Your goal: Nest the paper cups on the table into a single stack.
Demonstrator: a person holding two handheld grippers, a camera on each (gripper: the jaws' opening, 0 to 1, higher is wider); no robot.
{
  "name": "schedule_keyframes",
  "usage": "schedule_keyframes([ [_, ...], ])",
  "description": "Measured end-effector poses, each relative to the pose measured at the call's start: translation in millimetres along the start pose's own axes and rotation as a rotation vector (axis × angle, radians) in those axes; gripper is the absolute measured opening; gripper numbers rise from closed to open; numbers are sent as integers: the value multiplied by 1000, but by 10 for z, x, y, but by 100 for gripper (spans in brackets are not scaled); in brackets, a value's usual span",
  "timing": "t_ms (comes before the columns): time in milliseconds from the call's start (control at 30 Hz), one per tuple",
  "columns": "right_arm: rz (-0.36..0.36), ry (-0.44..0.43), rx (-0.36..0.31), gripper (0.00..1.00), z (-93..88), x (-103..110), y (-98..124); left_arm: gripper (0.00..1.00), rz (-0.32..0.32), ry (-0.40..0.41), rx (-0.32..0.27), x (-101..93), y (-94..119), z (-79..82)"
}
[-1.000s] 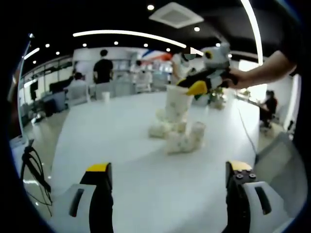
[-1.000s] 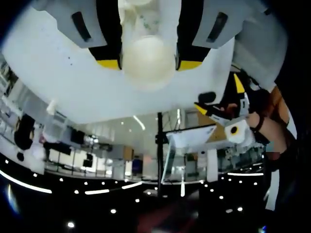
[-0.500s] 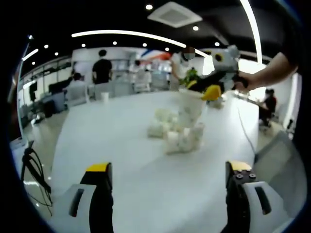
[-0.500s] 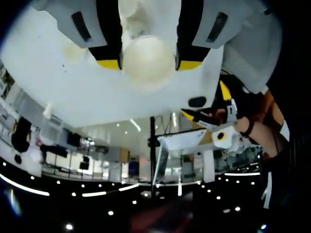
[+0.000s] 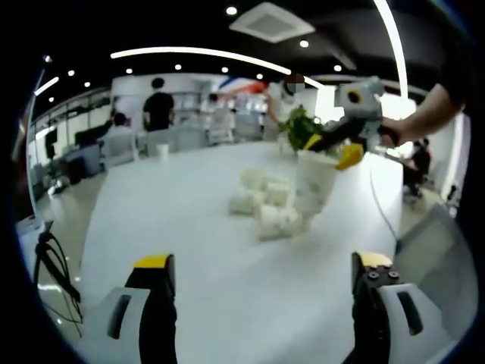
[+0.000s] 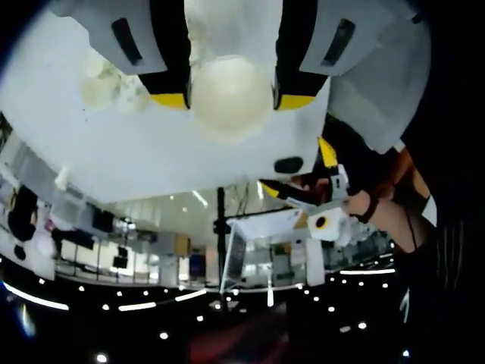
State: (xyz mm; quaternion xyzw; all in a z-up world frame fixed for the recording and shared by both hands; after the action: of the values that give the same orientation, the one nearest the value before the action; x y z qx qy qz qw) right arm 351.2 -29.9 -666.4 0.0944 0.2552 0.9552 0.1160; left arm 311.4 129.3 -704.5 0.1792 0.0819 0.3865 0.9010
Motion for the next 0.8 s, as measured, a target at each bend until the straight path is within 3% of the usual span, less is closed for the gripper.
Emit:
schedule_keyframes([
  [367,58,1,49,40,-335,236,-86,97,4,5,2,20,12,-16],
  [800,70,-5,109,40,-734,315,-137,97,7,9,6,19,28,-46],
])
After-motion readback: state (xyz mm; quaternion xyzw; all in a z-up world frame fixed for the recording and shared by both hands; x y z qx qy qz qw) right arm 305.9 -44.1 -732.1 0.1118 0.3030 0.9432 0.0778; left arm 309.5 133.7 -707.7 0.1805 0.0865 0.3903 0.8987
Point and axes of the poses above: the point that each gripper's makers call its tool centre point, and the gripper's own axes: y roughly backward along the fingers, x roughly to its left, z roughly out of its top, the point moved 1 cm from there along y, roughly backward along the fingers, and after that the axes turned 5 degrees about -y, right-handed, at the moved point
